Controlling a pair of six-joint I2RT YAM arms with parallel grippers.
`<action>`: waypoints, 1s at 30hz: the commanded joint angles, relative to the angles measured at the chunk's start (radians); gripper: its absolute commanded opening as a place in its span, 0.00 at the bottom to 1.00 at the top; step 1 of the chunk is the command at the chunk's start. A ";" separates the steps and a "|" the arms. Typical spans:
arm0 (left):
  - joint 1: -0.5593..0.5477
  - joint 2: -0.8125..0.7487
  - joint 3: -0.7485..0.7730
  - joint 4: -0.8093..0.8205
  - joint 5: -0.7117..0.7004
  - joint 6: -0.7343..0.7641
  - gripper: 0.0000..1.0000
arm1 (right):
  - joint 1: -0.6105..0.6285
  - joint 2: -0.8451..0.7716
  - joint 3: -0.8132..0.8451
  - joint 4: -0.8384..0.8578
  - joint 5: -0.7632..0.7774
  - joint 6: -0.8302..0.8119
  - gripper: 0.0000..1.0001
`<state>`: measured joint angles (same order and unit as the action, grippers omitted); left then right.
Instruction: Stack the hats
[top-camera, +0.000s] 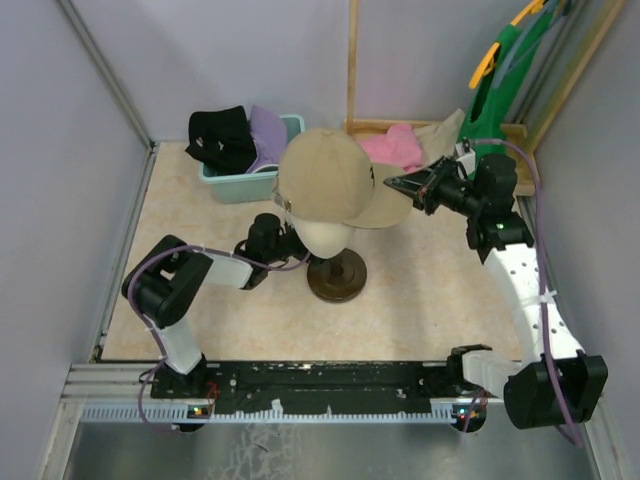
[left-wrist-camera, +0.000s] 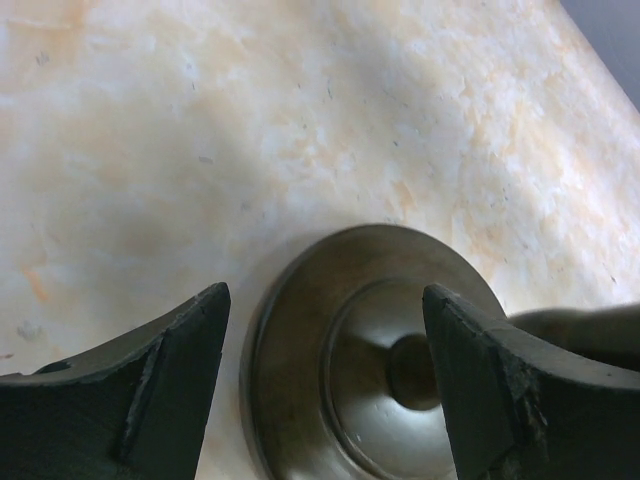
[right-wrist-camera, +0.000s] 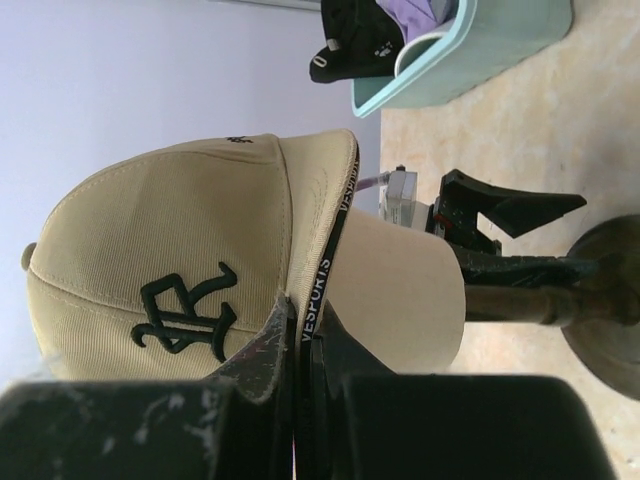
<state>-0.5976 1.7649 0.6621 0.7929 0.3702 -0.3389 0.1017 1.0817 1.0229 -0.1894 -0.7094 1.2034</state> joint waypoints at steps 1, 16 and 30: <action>-0.008 0.062 0.086 0.042 0.010 0.025 0.84 | -0.002 0.088 0.052 -0.029 0.096 -0.202 0.00; 0.014 0.044 0.129 0.011 -0.049 0.044 0.85 | -0.054 0.010 0.112 -0.113 0.082 -0.384 0.00; 0.231 -0.167 0.143 -0.160 -0.020 -0.015 0.86 | -0.054 -0.096 -0.193 0.337 0.139 -0.358 0.00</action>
<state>-0.3847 1.6382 0.7773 0.6880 0.3328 -0.3622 0.0429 0.9810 0.8837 0.0502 -0.6659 0.9981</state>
